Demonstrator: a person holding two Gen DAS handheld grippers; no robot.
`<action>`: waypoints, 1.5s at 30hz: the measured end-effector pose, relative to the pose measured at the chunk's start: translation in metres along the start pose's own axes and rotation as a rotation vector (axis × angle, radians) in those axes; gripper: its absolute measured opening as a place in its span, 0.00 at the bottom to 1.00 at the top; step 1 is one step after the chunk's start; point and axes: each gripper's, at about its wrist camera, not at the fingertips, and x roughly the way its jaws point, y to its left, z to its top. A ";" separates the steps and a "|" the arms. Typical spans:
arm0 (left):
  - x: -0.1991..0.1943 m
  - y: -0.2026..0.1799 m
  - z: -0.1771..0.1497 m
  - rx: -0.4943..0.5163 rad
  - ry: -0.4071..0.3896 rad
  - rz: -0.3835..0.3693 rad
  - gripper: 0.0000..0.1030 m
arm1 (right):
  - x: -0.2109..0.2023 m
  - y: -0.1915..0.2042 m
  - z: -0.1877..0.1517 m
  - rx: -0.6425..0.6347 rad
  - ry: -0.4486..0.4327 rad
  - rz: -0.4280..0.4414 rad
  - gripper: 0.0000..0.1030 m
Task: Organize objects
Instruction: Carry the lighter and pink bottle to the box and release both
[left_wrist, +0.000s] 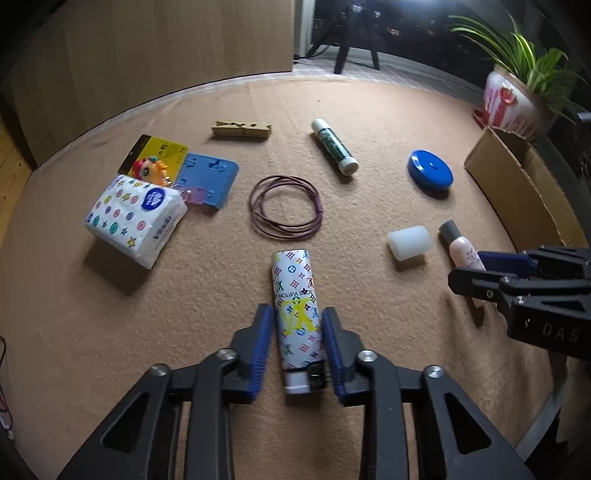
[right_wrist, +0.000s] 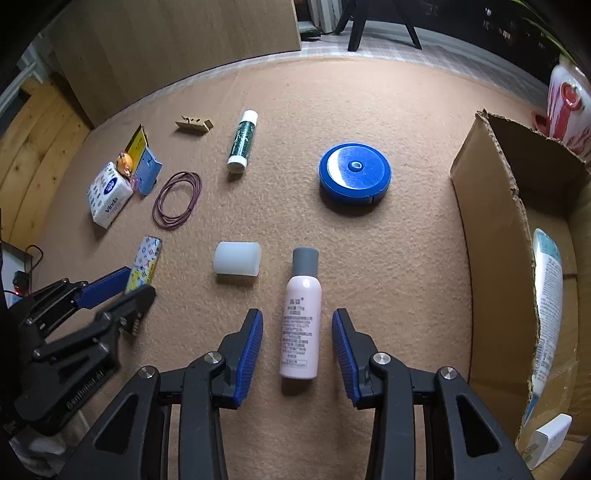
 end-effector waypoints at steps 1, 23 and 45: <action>0.001 0.003 0.001 -0.010 0.002 -0.009 0.24 | 0.000 0.000 0.000 -0.001 0.001 -0.003 0.29; -0.027 0.000 0.005 -0.099 -0.029 -0.152 0.24 | -0.058 -0.027 -0.025 0.071 -0.109 0.038 0.17; -0.052 -0.211 0.074 0.218 -0.119 -0.382 0.24 | -0.128 -0.154 -0.069 0.302 -0.237 -0.134 0.18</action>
